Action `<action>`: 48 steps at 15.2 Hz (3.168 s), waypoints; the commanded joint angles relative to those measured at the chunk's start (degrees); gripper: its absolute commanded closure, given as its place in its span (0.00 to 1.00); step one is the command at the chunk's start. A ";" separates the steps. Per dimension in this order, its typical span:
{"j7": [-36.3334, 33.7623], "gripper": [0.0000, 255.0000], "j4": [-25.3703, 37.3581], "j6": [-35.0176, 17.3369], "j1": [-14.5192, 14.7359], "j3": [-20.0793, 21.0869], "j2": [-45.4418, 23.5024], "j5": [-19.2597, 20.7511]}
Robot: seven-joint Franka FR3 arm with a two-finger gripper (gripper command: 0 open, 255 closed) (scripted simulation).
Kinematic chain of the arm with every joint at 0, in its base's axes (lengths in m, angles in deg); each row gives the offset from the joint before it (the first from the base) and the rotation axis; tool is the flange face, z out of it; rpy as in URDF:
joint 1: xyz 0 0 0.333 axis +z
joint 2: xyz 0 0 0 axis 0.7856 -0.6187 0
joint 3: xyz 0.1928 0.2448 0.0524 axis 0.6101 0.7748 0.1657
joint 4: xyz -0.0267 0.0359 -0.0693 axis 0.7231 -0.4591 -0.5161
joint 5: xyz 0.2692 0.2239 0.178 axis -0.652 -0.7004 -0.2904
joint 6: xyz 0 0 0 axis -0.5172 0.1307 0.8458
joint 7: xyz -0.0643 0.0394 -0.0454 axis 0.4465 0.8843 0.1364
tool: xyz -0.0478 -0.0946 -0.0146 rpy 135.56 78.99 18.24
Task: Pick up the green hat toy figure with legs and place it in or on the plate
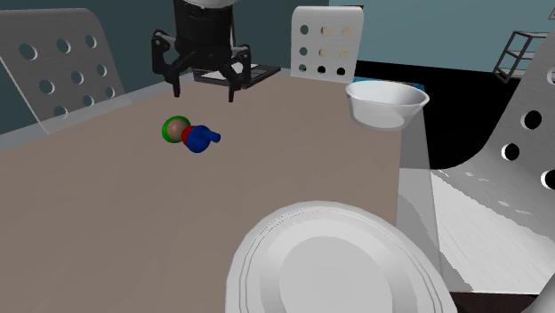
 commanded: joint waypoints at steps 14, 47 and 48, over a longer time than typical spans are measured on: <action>-0.48 1.00 -1.16 -2.40 -0.11 0.02 -1.27 0.60; -0.11 1.00 39.42 16.51 3.92 -0.14 -37.19 6.43; -0.11 1.00 39.42 16.51 3.92 -0.14 -37.19 6.43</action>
